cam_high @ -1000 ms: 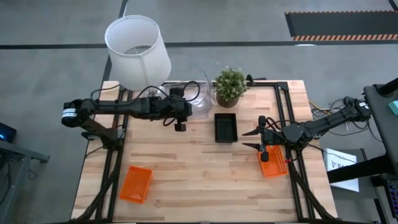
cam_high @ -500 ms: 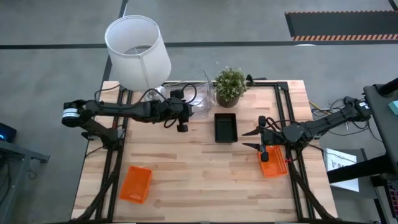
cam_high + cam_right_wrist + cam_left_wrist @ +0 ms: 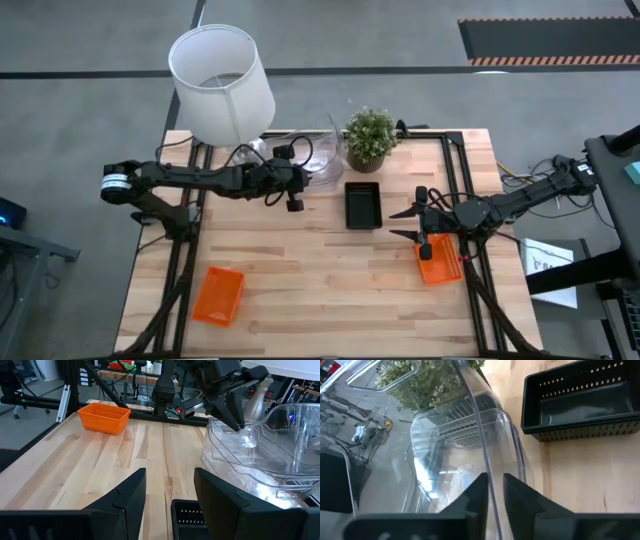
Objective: Stack baskets by color
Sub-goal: Stack the bottom transparent bin on the top transparent bins
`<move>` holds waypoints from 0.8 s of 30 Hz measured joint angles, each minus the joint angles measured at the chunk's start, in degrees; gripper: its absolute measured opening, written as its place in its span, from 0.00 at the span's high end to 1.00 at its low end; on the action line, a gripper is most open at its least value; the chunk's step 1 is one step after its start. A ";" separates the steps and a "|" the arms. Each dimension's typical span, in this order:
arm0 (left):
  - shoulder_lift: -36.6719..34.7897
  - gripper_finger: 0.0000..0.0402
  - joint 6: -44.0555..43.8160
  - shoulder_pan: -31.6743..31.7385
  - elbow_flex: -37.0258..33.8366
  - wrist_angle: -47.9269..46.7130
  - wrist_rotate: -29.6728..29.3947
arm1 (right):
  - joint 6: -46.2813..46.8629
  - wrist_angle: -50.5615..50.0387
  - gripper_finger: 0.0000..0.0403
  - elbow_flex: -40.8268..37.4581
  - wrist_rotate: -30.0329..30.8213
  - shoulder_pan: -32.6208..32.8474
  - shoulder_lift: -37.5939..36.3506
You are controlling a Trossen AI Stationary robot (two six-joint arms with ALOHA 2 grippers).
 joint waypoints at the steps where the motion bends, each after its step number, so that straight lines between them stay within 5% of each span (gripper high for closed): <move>1: 0.00 0.93 0.01 0.00 0.00 -0.01 0.00 | 0.01 -0.01 0.60 0.01 0.00 -0.01 0.00; 12: -0.92 1.00 1.20 -0.23 0.72 -1.63 0.12 | 0.11 -0.02 0.60 0.01 0.00 0.00 0.00; 24: -2.47 1.00 2.60 -0.52 8.13 -14.02 -0.23 | 0.23 -0.02 0.60 -0.01 0.00 0.00 0.00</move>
